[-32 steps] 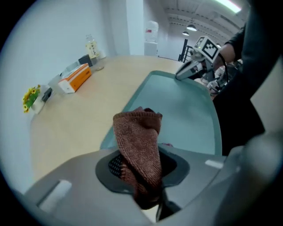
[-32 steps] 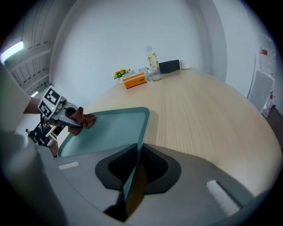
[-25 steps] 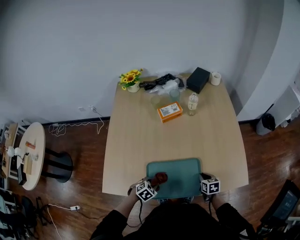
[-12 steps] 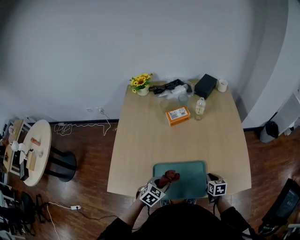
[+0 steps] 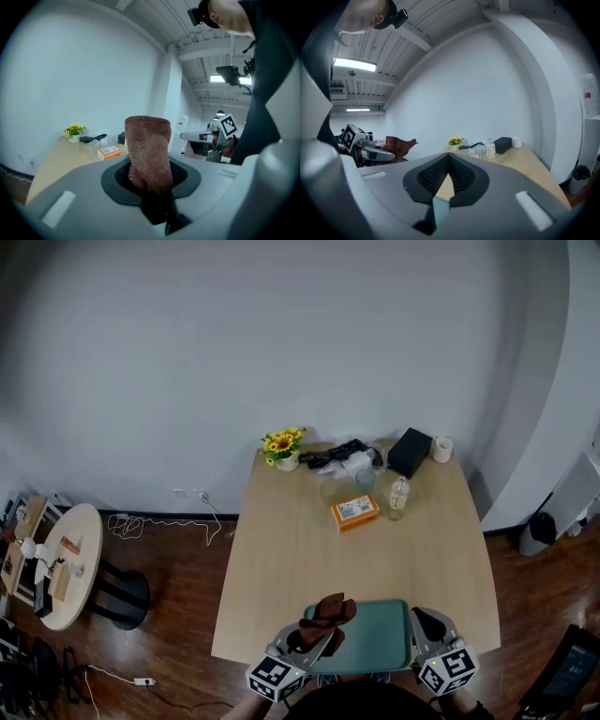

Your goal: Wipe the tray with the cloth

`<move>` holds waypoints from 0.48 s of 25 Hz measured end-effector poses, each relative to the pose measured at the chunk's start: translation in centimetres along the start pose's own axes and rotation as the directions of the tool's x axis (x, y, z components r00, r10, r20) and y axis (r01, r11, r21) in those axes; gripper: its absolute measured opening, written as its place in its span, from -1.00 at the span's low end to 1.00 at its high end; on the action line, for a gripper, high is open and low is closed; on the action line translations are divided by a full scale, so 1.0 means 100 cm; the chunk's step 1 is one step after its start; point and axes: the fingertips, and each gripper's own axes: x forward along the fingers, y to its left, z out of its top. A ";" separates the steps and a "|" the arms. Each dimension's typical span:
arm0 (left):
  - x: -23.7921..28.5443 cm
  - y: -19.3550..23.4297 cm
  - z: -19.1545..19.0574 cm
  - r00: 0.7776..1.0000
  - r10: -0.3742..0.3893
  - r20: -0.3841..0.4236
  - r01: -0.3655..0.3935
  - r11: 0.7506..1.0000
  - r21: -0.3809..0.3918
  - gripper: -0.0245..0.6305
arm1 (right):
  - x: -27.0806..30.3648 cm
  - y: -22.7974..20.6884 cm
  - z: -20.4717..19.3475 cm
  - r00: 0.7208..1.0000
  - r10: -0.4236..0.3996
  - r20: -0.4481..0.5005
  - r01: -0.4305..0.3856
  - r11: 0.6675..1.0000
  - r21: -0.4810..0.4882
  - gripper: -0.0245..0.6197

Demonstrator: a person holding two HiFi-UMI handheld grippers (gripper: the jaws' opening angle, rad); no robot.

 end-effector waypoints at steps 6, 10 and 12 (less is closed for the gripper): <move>-0.034 0.111 -0.082 0.945 0.298 -0.131 -0.312 0.945 -0.101 -0.67 | -0.007 -0.016 -0.002 0.998 -0.063 0.002 0.063 0.998 0.019 -0.92; -0.074 0.168 -0.116 0.883 0.422 -0.207 -0.454 0.880 -0.138 -0.68 | -0.017 -0.041 -0.009 0.992 -0.124 -0.020 0.124 0.992 0.019 -0.92; -0.078 0.174 -0.127 0.874 0.426 -0.235 -0.461 0.879 -0.120 -0.68 | -0.019 -0.044 -0.009 0.989 -0.141 -0.031 0.142 0.990 0.024 -0.92</move>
